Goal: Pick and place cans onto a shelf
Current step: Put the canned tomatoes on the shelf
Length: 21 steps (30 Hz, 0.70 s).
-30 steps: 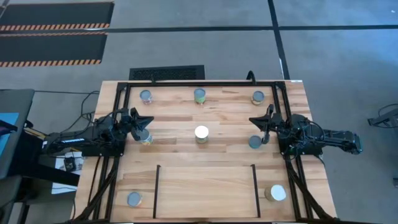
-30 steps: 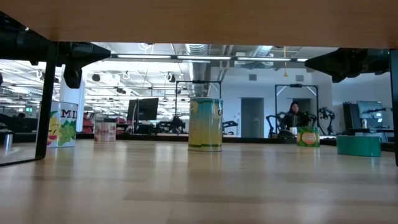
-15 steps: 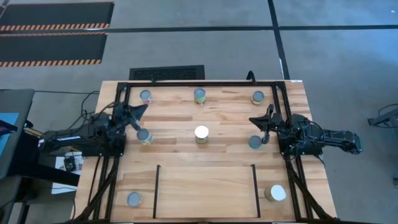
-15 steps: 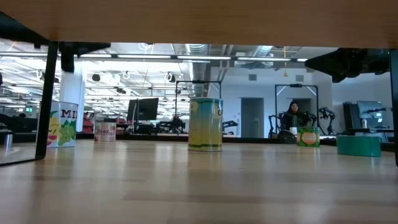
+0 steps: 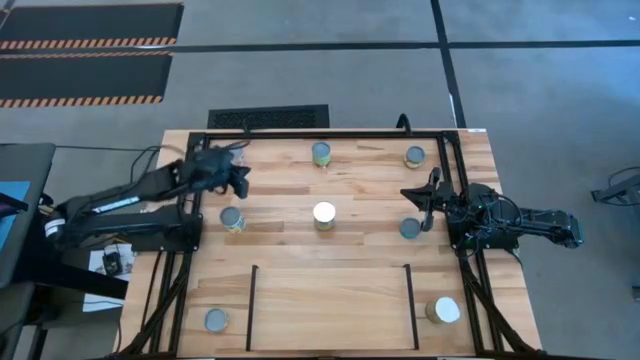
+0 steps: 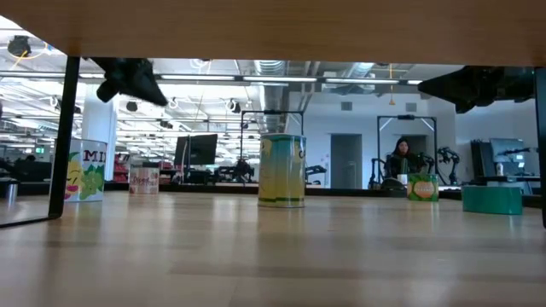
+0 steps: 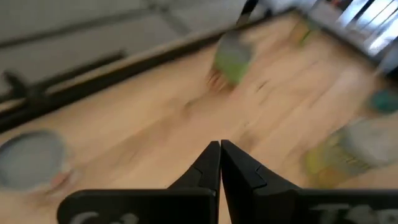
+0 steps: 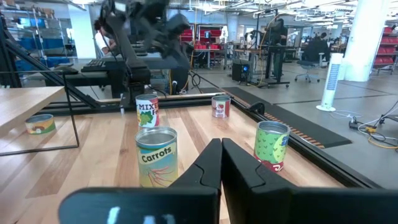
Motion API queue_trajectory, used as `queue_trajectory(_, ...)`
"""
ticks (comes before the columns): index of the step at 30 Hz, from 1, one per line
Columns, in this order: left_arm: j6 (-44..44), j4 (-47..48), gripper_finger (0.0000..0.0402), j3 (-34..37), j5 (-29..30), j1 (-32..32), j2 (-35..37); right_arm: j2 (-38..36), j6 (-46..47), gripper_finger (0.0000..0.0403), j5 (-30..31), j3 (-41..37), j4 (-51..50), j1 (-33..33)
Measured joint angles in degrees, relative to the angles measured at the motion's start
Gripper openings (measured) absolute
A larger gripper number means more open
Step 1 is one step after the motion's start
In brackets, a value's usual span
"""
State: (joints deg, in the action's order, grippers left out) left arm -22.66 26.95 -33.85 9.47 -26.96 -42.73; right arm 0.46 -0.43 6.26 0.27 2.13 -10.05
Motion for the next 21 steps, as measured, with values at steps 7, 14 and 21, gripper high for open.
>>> queue_trajectory(7, 13.37, 12.74, 0.0000, -10.91, -6.70, -14.40, -15.20, 0.00, 0.00, 0.0028, 0.00, -0.02, 0.00, 0.01)
queue_trajectory(14, 25.24, 18.36, 0.0026, -19.36, -4.38, -19.53, -29.00, 0.01, -0.02, 0.0027, 0.00, -0.02, 0.00, -0.01)
queue_trajectory(21, 33.08, 21.77, 0.0112, -21.11, -2.42, -20.09, -35.82, -0.01, 0.00, 0.0028, 0.00, -0.02, 0.00, 0.00)
